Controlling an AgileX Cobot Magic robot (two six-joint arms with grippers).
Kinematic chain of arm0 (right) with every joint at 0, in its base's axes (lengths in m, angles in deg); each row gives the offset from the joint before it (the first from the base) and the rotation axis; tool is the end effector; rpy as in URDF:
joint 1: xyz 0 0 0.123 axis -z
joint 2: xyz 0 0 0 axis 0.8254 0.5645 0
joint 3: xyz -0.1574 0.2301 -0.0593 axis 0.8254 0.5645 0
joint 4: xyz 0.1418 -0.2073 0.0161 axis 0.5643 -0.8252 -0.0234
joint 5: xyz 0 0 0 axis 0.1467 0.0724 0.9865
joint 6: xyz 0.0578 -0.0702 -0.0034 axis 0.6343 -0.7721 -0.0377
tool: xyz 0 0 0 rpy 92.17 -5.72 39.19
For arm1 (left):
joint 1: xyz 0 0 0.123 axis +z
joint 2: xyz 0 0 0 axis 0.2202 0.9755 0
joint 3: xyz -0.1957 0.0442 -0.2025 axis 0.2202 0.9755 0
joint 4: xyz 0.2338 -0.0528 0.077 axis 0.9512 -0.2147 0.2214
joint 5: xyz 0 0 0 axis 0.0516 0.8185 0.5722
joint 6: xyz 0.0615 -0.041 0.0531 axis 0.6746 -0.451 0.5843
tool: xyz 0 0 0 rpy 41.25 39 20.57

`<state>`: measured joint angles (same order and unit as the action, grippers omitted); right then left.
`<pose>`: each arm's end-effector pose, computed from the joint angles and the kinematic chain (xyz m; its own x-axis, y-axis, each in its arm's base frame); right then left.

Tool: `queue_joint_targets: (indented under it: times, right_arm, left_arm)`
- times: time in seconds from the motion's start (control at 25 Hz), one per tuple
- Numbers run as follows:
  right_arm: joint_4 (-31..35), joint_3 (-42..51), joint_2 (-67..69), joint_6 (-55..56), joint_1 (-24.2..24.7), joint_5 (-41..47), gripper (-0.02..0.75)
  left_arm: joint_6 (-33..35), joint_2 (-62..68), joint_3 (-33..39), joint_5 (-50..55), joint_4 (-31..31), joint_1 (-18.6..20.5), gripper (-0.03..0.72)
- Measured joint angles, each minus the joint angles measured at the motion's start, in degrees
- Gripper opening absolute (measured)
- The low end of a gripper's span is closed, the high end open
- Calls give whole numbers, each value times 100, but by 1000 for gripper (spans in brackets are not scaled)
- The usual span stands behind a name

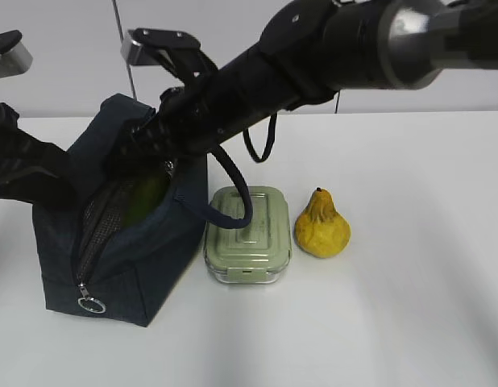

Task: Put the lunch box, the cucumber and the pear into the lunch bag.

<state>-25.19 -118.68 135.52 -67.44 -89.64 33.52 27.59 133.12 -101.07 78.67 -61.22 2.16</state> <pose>0.3550 0.2961 0.2506 -0.5051 -0.4112 -0.7588 -0.8301 0.4721 0.2968 0.2593 -0.0782 0.2676 -0.8652 0.2393 -0.4406 0.3772 0.8896 -0.2576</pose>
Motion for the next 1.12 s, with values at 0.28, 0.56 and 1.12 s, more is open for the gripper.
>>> queue_joint_targets:
  times: [0.28, 0.56, 1.12]
  right_arm:
    - [-2612, -130, -839, 2406, 501, 385, 613]
    - [-4820, -145, -725, 4301, 802, 1813, 596]
    - [-5779, -149, 199, 5144, 810, 2253, 594]
  left_arm:
    - [0, 0, 0, 4, 98, 0, -16]
    - [0, 0, 0, 4, 131, 0, -16]
    - [0, 0, 0, 11, 131, 0, -16]
